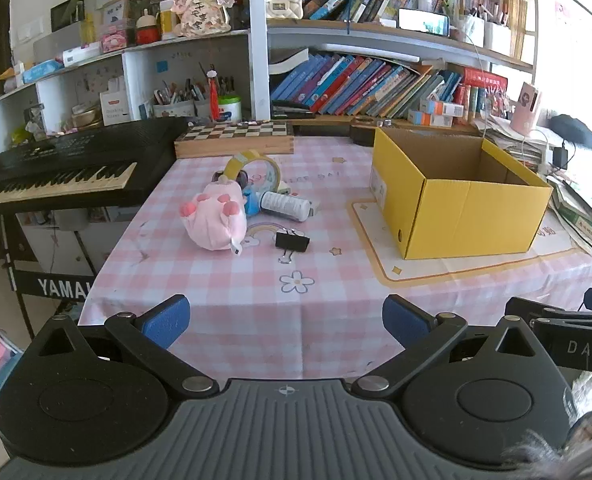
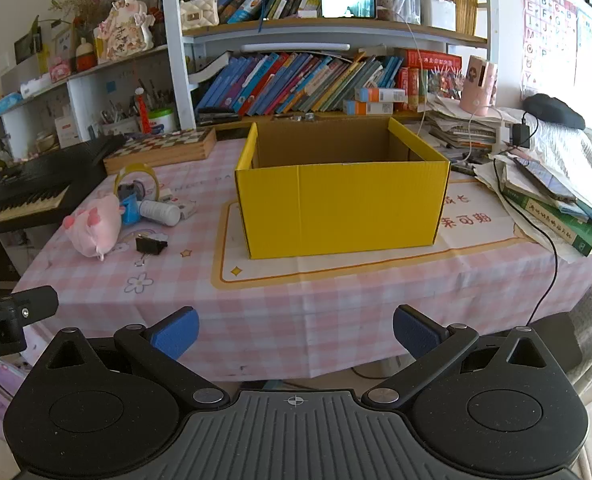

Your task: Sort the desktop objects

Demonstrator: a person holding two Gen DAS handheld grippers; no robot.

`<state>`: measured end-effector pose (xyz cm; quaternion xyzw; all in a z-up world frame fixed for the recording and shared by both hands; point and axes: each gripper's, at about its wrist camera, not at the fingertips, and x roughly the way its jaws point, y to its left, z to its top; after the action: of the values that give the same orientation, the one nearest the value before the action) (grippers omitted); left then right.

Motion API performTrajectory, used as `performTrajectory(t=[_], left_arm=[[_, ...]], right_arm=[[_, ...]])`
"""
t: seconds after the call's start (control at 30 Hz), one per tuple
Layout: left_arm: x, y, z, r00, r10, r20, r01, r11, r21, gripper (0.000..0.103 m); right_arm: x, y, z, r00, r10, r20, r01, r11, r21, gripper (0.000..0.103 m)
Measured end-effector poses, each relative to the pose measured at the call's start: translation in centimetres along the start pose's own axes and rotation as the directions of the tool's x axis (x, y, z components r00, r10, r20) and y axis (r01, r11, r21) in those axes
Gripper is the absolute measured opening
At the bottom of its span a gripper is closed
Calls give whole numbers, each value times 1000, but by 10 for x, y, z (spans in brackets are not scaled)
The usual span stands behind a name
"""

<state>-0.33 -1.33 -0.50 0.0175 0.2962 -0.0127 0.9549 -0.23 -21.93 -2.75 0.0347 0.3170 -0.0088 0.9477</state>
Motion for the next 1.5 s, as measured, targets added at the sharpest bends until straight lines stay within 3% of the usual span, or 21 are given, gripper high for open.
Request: performTrajectory(t=[1.5], left_arm=[[23,0,4,997,-30,-68,31,1000,4,103]], right_arm=[[11,5,5,1000,-13,-27,12,1000,-17,103]])
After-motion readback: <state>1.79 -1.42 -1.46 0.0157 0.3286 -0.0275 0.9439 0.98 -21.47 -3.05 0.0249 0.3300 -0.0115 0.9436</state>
